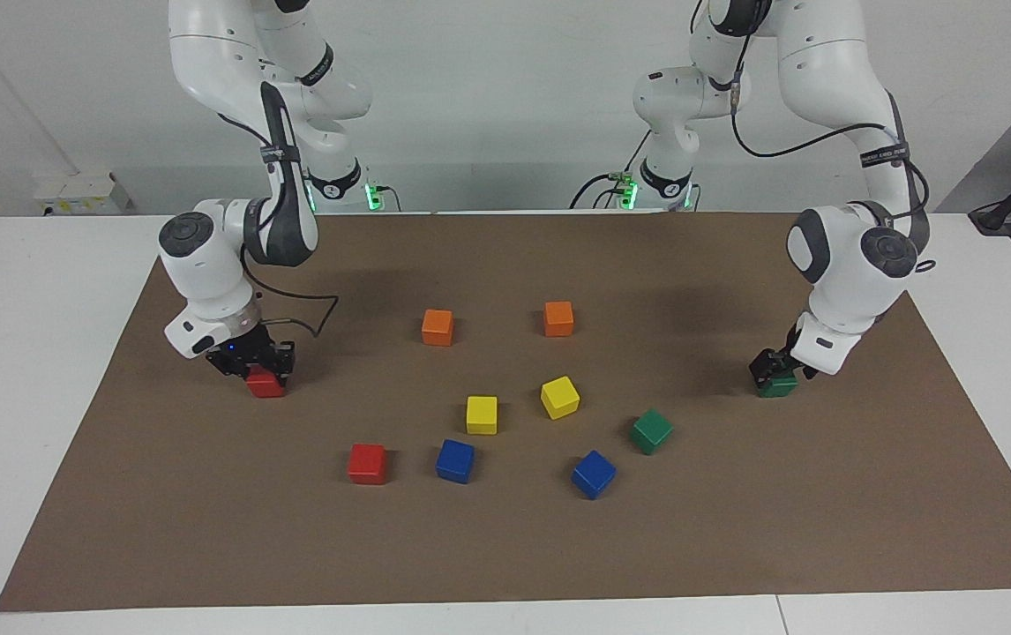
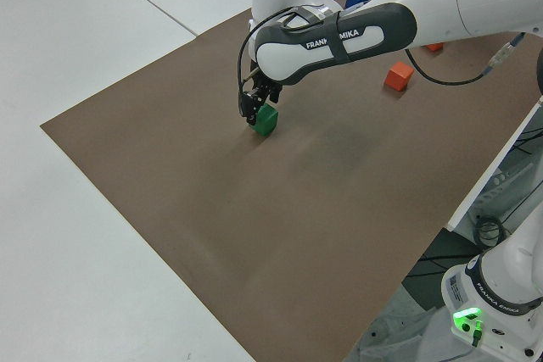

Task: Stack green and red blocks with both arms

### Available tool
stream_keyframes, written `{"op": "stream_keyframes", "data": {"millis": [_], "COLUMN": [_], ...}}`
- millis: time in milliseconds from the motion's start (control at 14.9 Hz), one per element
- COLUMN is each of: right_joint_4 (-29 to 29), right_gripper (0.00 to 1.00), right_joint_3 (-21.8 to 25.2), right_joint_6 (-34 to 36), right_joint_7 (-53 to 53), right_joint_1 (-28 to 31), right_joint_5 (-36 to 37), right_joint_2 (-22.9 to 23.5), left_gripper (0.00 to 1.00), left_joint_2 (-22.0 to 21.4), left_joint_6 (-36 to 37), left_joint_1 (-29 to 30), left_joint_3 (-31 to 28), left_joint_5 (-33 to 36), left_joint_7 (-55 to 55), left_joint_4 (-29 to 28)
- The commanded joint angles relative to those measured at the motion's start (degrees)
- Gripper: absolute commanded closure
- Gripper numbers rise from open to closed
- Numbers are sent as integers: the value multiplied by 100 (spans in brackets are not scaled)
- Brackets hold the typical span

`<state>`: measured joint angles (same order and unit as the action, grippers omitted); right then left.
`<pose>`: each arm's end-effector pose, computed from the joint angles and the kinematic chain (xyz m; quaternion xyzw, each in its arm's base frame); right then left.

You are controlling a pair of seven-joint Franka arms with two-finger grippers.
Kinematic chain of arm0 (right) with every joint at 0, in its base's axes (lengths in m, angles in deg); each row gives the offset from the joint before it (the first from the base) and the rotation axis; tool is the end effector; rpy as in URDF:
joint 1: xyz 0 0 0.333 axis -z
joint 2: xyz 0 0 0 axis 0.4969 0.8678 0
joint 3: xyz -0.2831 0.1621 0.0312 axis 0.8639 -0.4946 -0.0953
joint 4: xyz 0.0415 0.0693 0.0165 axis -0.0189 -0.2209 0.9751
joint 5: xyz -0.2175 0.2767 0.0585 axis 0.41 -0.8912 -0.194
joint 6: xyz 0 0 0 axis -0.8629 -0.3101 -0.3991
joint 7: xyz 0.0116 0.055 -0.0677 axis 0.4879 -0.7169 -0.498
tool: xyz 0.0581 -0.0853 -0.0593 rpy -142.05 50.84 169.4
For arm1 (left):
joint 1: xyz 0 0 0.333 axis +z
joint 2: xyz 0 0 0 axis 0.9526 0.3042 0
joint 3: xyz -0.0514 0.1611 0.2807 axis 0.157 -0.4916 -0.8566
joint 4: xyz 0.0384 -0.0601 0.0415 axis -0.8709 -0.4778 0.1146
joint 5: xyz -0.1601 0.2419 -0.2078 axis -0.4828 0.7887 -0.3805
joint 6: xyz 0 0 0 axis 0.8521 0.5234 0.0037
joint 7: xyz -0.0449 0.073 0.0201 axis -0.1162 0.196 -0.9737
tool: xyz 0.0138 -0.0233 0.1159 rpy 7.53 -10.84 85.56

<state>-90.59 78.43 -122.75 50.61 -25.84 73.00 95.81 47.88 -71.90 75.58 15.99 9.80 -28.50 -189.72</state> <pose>0.5391 -0.0377 0.3293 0.9986 -0.0004 0.0519 0.0073 0.5987 0.0054 0.3787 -0.9986 -0.0495 -0.0176 0.0085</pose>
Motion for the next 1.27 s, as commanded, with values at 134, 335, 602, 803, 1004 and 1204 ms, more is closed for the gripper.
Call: {"op": "stream_keyframes", "data": {"millis": [134, 335, 602, 803, 1004, 1204], "right_joint_4": [-137, -67, 641, 1776, 2383, 3217], "right_gripper": [0, 0, 0, 0, 0, 0], "right_joint_3": [-73, -73, -65, -56, -65, -65], "right_joint_6": [-124, -115, 716, 1851, 2135, 2345], "right_joint_7": [-100, -109, 354, 1557, 2105, 2509], "right_joint_1": [123, 123, -226, -824, -1141, -1344], "right_joint_5": [24, 24, 33, 173, 367, 437], "right_joint_2": [-135, -117, -82, 225, 549, 1173], "left_gripper": [0, 0, 0, 0, 0, 0], "left_joint_2": [559, 1576, 1940, 1801, 1624, 1492], "left_joint_6": [1130, 1771, 1222, 606, 333, 51], "left_joint_1": [-739, -1310, -1927, -2033, -2033, -2033], "left_joint_3": [-7, -25, -166, -166, -166, -166], "left_joint_5": [-263, -219, -79, 35, 71, 71], "left_joint_7": [1346, 2610, 3738, 3924, 3994, 4337], "left_joint_4": [1690, 3199, 3251, 2619, 2116, 1738]}}
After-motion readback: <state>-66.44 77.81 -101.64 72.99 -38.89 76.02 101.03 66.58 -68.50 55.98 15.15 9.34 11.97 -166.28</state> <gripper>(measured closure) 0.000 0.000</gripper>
